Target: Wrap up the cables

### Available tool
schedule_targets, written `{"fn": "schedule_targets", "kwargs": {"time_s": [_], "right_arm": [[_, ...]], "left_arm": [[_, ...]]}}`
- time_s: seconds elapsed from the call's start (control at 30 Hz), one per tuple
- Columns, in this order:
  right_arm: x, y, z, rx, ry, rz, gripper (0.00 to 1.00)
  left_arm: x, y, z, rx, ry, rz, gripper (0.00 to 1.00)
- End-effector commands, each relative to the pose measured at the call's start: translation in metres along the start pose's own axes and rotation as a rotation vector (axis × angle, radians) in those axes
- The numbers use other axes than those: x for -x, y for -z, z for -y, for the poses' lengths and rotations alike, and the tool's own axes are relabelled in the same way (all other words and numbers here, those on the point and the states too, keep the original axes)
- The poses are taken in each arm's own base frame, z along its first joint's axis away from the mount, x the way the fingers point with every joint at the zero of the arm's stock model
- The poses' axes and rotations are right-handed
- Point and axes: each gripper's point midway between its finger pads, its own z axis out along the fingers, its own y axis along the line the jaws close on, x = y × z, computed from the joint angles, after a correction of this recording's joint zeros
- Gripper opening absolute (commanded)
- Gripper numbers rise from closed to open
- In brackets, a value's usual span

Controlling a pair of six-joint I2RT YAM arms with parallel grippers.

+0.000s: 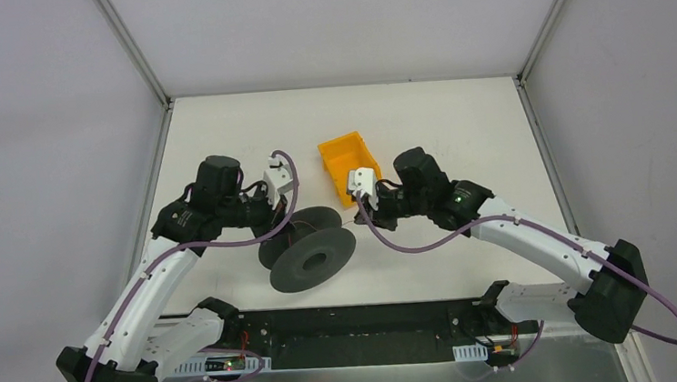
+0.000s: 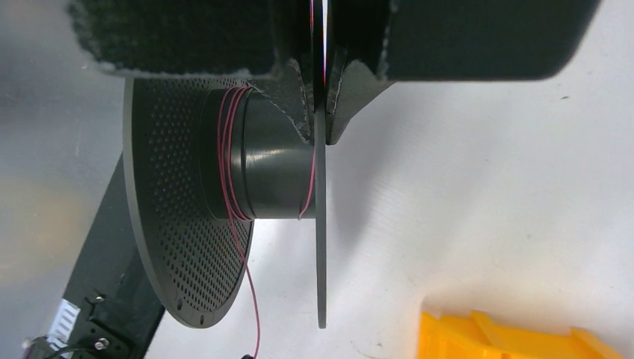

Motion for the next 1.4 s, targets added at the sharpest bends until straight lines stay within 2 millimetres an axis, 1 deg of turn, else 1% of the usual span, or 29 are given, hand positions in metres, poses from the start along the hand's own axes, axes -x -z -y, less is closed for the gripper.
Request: {"fn": "schedule_targets", "kwargs": {"time_s": [0.0, 0.07, 0.1, 0.13, 0.27, 0.3, 0.33, 0.5, 0.67, 0.77, 0.9, 1.03, 1.13, 1.2, 1.37], "right_arm": [[0.012, 0.003, -0.018, 0.075, -0.078, 0.106, 0.10], [0.008, 0.002, -0.016, 0.061, -0.102, 0.122, 0.07], [0.008, 0.002, -0.015, 0.056, -0.110, 0.138, 0.02], [0.009, 0.002, -0.015, 0.052, -0.118, 0.154, 0.00], [0.020, 0.000, -0.015, 0.036, -0.133, 0.265, 0.00], [0.028, 0.000, -0.013, 0.024, -0.127, 0.318, 0.00], [0.031, -0.001, -0.012, 0.016, -0.131, 0.356, 0.00], [0.041, -0.003, -0.007, -0.025, -0.137, 0.513, 0.00], [0.054, 0.009, 0.002, -0.102, -0.130, 0.641, 0.00], [0.057, 0.016, 0.006, -0.144, -0.123, 0.669, 0.00], [0.061, 0.022, 0.006, -0.156, -0.114, 0.688, 0.00], [0.068, 0.026, 0.009, -0.167, -0.135, 0.709, 0.00], [0.078, 0.029, 0.009, -0.147, -0.162, 0.736, 0.00], [0.086, 0.030, 0.007, -0.112, -0.219, 0.760, 0.00], [0.104, 0.032, 0.002, -0.011, -0.419, 0.766, 0.00]], "left_arm": [[0.038, 0.012, 0.016, -0.093, -0.029, 0.124, 0.00], [0.045, 0.015, 0.019, -0.118, -0.020, 0.162, 0.00], [0.048, 0.017, 0.022, -0.135, -0.013, 0.181, 0.00], [0.051, 0.018, 0.021, -0.137, -0.006, 0.197, 0.00], [0.061, 0.022, 0.019, -0.167, 0.061, 0.258, 0.00], [0.065, 0.023, 0.017, -0.169, 0.075, 0.276, 0.00], [0.068, 0.024, 0.015, -0.172, 0.098, 0.288, 0.00], [0.082, 0.025, 0.010, -0.180, 0.189, 0.354, 0.00], [0.094, 0.028, 0.006, -0.173, 0.268, 0.412, 0.00], [0.094, 0.027, 0.001, -0.142, 0.313, 0.428, 0.00], [0.093, 0.026, -0.007, -0.128, 0.388, 0.465, 0.00], [0.096, 0.028, -0.014, -0.140, 0.467, 0.506, 0.00], [0.104, 0.034, -0.021, -0.155, 0.535, 0.569, 0.00], [0.108, 0.037, -0.026, -0.162, 0.563, 0.607, 0.00], [0.117, 0.047, -0.030, -0.122, 0.493, 0.667, 0.00]]}}
